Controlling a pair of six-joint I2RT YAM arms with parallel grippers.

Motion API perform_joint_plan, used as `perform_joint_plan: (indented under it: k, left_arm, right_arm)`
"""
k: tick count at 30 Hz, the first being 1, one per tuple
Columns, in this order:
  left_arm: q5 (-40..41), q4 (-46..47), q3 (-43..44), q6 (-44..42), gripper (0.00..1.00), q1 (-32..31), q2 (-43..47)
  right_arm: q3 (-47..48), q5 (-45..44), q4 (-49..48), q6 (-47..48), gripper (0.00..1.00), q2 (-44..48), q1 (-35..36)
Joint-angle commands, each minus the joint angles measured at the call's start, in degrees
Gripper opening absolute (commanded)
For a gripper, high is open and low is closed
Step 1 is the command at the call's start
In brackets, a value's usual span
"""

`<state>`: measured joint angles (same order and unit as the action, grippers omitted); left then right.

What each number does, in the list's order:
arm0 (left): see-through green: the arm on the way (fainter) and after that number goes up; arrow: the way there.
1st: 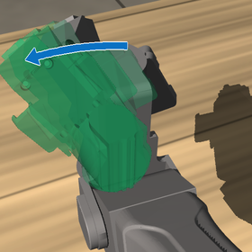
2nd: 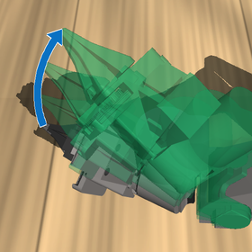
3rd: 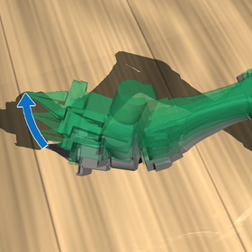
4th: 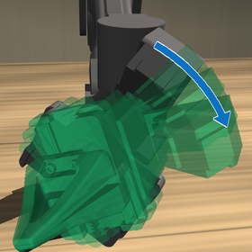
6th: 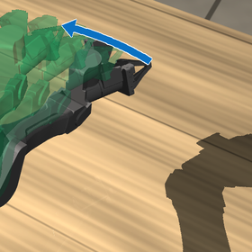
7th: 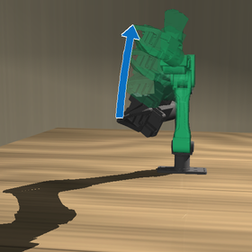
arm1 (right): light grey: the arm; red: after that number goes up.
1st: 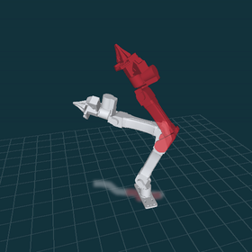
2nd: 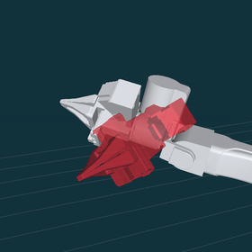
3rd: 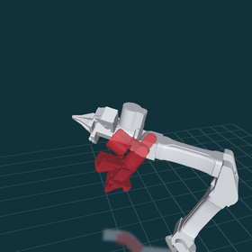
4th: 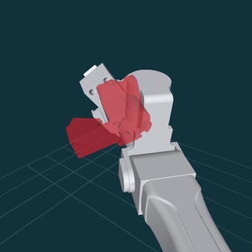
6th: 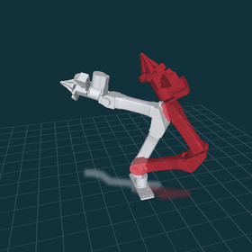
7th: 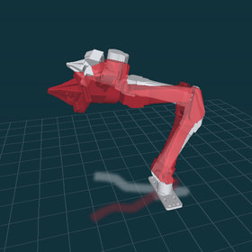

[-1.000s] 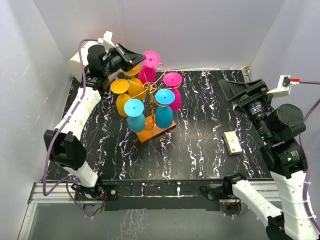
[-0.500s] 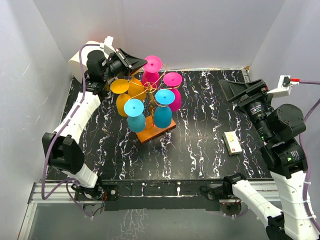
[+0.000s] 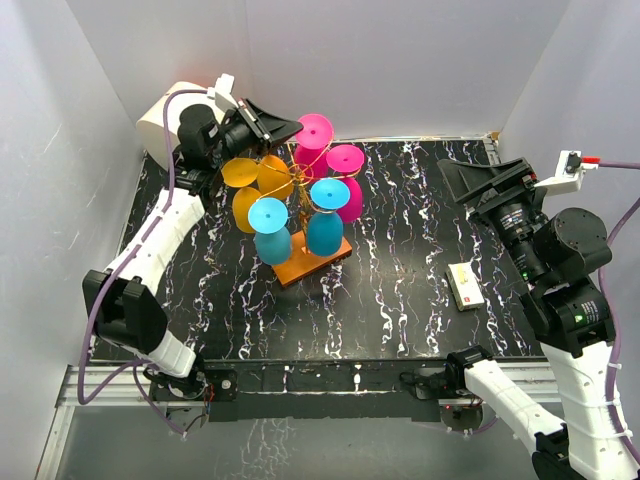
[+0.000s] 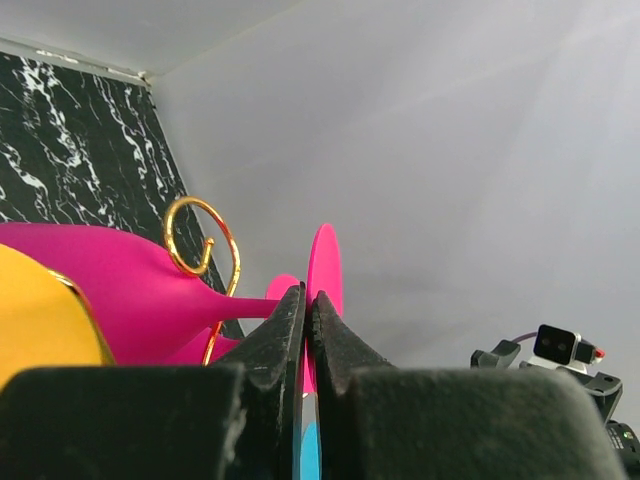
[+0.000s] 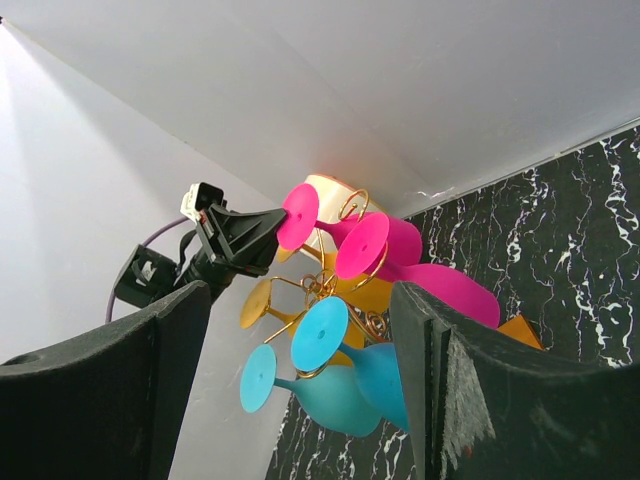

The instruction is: Place the wine glass upside down on the wine glass rack

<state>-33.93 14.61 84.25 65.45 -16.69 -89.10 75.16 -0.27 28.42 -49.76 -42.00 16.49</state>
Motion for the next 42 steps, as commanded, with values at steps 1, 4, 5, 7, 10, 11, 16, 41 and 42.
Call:
perform_joint_plan:
  k: [1,4,5,7,10,11,16,41,42]
  left_arm:
    - [0.09,3.14,0.49,0.84,0.0,-2.04,1.94]
    - [0.84,3.38,1.92,0.34,0.0,-3.13,0.94]
    - [0.68,3.59,2.63,0.25,0.0,-3.36,0.33]
    - [0.54,3.67,4.28,0.26,0.0,-3.67,-0.96]
    - [0.78,3.39,5.93,-0.02,0.0,-3.79,-2.47]
    - [0.92,3.14,6.38,-0.11,0.0,-3.79,-2.89]
    - [1.59,2.84,7.73,-0.18,0.0,-3.83,-4.6]
    - [9.26,-3.65,11.32,-7.25,0.0,-3.79,-6.79]
    - [9.5,-3.83,11.26,-7.45,0.0,-3.79,-6.67]
  right_arm:
    - [-0.07,-0.99,-2.27,0.58,0.71,0.42,-0.01]
    - [0.01,-1.22,-2.06,0.64,0.71,0.43,0.03]
    - [-0.01,-1.18,-2.01,0.66,0.71,0.36,0.03]
    - [0.04,-1.15,-2.05,0.64,0.71,0.27,0.03]
    - [0.11,-1.2,-2.03,0.7,0.71,0.32,0.03]
    - [0.08,-1.34,-2.01,0.7,0.71,0.34,0.03]
    - [0.43,-1.63,-1.88,0.69,0.71,0.25,0.03]
    - [0.71,-2.28,-1.0,0.7,0.71,0.87,0.03]
    - [0.7,-2.34,-0.94,0.67,0.71,0.87,0.03]
